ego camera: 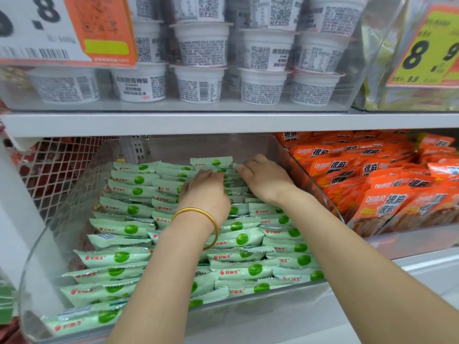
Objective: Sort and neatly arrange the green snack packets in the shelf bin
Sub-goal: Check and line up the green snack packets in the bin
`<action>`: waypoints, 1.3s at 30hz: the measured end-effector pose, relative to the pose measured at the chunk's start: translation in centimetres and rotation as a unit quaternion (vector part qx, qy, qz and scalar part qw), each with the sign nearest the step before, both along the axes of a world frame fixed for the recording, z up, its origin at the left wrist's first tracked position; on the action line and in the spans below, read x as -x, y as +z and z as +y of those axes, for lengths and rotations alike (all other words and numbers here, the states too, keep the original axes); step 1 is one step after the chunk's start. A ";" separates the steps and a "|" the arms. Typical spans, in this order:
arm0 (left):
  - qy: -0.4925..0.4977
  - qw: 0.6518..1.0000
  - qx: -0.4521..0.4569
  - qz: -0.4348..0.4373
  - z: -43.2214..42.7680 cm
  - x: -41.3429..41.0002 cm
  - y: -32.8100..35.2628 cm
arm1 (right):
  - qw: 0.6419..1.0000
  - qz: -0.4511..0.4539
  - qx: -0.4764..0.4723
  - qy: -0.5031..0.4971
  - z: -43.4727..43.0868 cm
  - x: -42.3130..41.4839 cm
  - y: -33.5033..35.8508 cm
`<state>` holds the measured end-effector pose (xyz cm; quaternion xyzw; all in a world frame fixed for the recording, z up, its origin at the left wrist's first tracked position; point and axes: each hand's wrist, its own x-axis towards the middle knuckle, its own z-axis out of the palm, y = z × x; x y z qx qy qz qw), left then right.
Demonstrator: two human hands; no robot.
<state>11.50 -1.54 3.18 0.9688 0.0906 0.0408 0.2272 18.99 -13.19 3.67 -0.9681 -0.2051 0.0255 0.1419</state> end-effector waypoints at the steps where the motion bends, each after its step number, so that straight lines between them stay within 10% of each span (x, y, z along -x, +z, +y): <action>1: 0.001 1.000 0.004 0.001 -0.1 0.0 0.0 | 1.000 0.004 -0.007 0.000 0.0 0.0 0.0; 14: 0.006 1.000 0.021 -0.015 -0.2 0.3 0.1 | 0.996 -0.082 -0.040 0.019 -1.1 1.6 -0.1; 22: -0.032 0.975 0.114 -0.186 -0.8 1.7 1.7 | 0.961 -0.237 -0.090 0.112 -4.1 7.1 1.2; 31: -0.058 0.935 0.188 -0.295 -1.0 4.4 2.5 | 0.904 -0.078 -0.375 0.191 -6.0 9.7 3.0; 39: -0.031 0.896 0.345 -0.277 -1.1 7.7 3.4 | 0.805 0.115 -0.579 0.051 -5.2 8.9 1.7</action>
